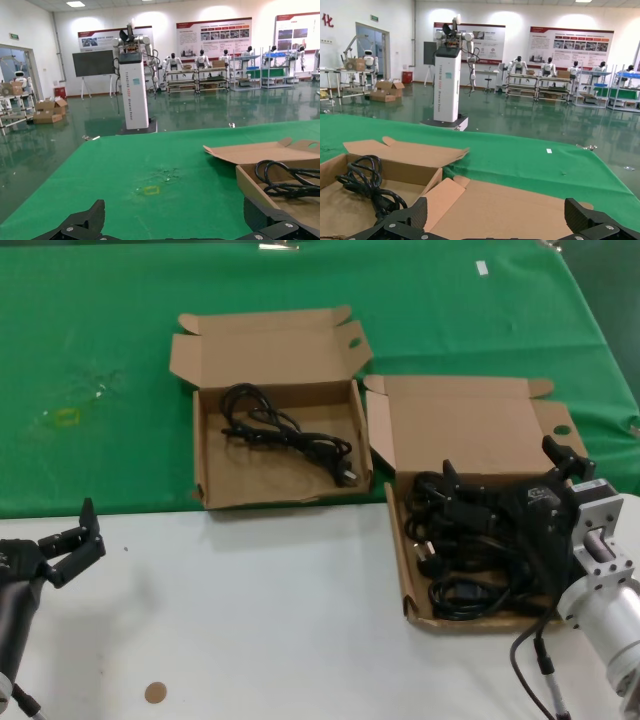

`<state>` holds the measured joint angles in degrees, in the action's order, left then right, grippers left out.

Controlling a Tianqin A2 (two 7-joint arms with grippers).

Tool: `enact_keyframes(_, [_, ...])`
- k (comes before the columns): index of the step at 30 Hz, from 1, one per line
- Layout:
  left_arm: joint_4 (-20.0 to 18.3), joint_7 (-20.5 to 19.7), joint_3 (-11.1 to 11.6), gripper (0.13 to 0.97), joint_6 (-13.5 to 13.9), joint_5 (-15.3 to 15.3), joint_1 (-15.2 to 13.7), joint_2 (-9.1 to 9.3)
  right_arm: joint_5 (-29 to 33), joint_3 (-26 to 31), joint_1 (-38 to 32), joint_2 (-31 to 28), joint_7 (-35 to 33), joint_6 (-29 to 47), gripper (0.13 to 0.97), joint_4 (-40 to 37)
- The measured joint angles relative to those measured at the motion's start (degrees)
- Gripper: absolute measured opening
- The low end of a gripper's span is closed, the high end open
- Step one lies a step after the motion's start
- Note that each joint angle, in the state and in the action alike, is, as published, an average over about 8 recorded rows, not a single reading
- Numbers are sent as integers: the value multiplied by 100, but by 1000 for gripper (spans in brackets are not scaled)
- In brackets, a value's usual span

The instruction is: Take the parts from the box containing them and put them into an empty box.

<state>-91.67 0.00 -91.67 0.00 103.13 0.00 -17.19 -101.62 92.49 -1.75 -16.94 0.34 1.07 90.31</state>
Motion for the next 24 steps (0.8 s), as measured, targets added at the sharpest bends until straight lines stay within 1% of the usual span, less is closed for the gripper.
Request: enact_keyframes(24, [0,0,0,966,0,0,0,0,0,0,0,0,0,0,966,0])
